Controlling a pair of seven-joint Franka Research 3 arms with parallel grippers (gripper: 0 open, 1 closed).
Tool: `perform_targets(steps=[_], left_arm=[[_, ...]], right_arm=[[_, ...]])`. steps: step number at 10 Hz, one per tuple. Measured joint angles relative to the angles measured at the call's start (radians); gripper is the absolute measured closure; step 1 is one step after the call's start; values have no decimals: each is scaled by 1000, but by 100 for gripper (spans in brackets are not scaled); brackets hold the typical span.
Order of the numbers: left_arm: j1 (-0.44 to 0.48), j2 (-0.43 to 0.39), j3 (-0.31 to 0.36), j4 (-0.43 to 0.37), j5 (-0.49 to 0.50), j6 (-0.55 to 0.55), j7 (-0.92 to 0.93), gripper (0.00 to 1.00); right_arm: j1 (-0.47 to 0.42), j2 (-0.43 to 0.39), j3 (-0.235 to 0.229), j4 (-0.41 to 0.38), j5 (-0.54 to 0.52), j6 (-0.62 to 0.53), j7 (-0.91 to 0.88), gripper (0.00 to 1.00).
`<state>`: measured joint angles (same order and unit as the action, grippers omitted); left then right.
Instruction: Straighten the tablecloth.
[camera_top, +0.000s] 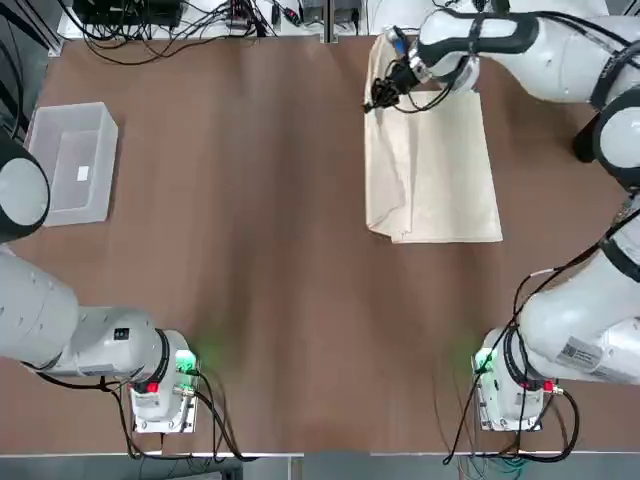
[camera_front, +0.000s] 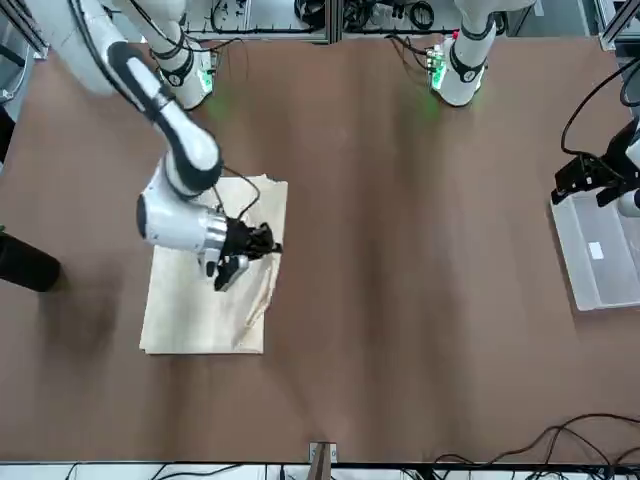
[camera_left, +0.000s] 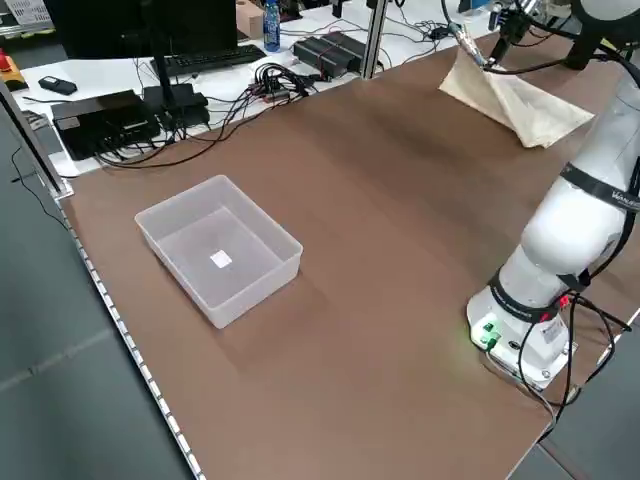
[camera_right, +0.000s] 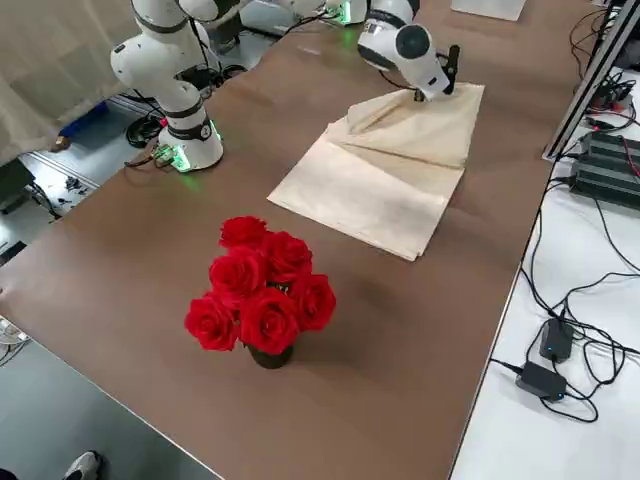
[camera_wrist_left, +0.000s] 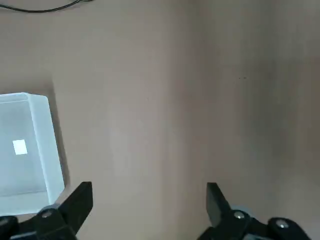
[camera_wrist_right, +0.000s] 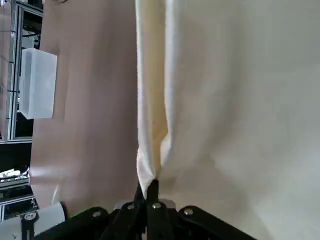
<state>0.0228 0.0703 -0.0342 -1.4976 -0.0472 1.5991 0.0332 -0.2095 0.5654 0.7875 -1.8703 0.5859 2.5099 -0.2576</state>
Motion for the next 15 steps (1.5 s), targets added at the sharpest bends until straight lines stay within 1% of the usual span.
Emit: perform_targets(steps=[2, 4, 6, 7, 8, 9, 10, 11, 12, 13, 14, 15], left_arm=[[0, 0, 0, 0, 0, 0, 0, 0], [0, 0, 0, 0, 0, 0, 0, 0], [0, 0, 0, 0, 0, 0, 0, 0], [0, 0, 0, 0, 0, 0, 0, 0], [0, 0, 0, 0, 0, 0, 0, 0], [0, 0, 0, 0, 0, 0, 0, 0], [0, 0, 0, 0, 0, 0, 0, 0], [0, 0, 0, 0, 0, 0, 0, 0], [0, 0, 0, 0, 0, 0, 0, 0], [0, 0, 0, 0, 0, 0, 0, 0], [0, 0, 0, 0, 0, 0, 0, 0], [0, 0, 0, 0, 0, 0, 0, 0]], right_arm=[[96, -1, -2, 48, 0, 34, 92, 97], [126, 9, -12, 58, 0, 70, 107, 97], [177, 55, -19, 58, 0, 169, 107, 97], [222, 79, -37, 61, 0, 214, 107, 97], [267, 97, -64, 75, 1, 235, 116, 95], [311, 109, -95, 100, 1, 240, 141, 94], [356, 117, -124, 131, 1, 240, 172, 90], [404, 124, -153, 162, 1, 240, 206, 85], [445, 129, -173, 181, 1, 242, 236, 72], [472, 129, -185, 193, 1, 250, 253, 56], [475, 129, -193, 203, 1, 251, 256, 41], [462, 128, -205, 206, 1, 248, 253, 25]])
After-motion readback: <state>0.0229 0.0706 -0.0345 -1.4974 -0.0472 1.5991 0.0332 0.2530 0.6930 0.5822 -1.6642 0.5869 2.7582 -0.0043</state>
